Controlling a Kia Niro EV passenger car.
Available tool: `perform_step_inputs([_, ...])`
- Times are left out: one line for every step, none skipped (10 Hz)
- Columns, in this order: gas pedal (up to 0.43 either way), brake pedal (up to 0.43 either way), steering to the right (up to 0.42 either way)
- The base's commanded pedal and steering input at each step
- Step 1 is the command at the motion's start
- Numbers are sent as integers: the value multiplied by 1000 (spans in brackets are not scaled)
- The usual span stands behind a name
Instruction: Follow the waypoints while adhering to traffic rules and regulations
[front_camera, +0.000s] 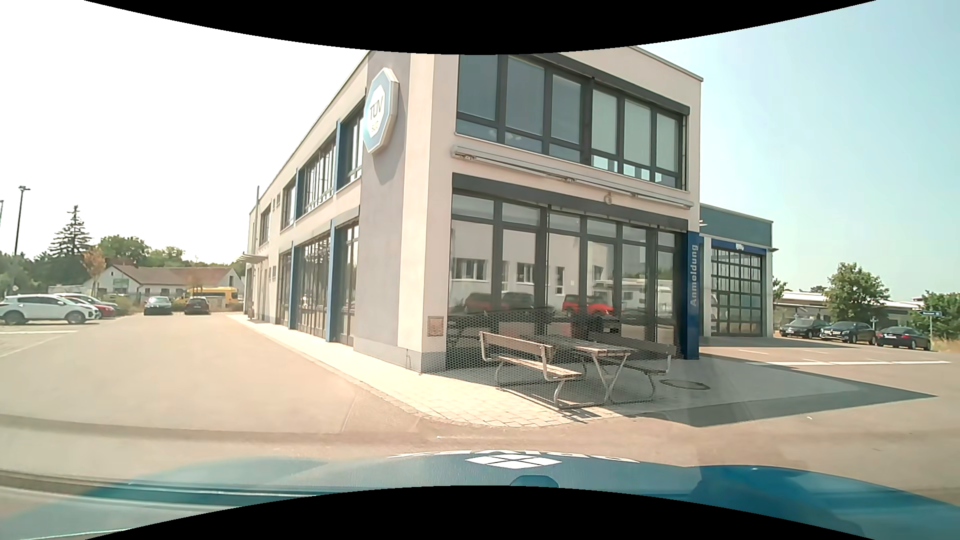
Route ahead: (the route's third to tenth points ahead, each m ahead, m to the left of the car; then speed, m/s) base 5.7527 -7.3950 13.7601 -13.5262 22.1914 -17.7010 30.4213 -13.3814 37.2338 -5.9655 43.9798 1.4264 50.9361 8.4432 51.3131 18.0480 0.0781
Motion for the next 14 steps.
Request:
perform_step_inputs([0, 274, -604])
perform_step_inputs([0, 274, -541])
perform_step_inputs([0, 268, -471])
perform_step_inputs([0, 274, -392])
perform_step_inputs([0, 274, -321])
perform_step_inputs([0, 274, -233])
perform_step_inputs([0, 268, -126])
perform_step_inputs([0, 262, -48])
perform_step_inputs([0, 226, 28])
perform_step_inputs([0, 18, 110])
perform_step_inputs([0, 0, 185])
perform_step_inputs([0, 0, 252])
perform_step_inputs([0, 0, 331])
perform_step_inputs([0, 0, 409])
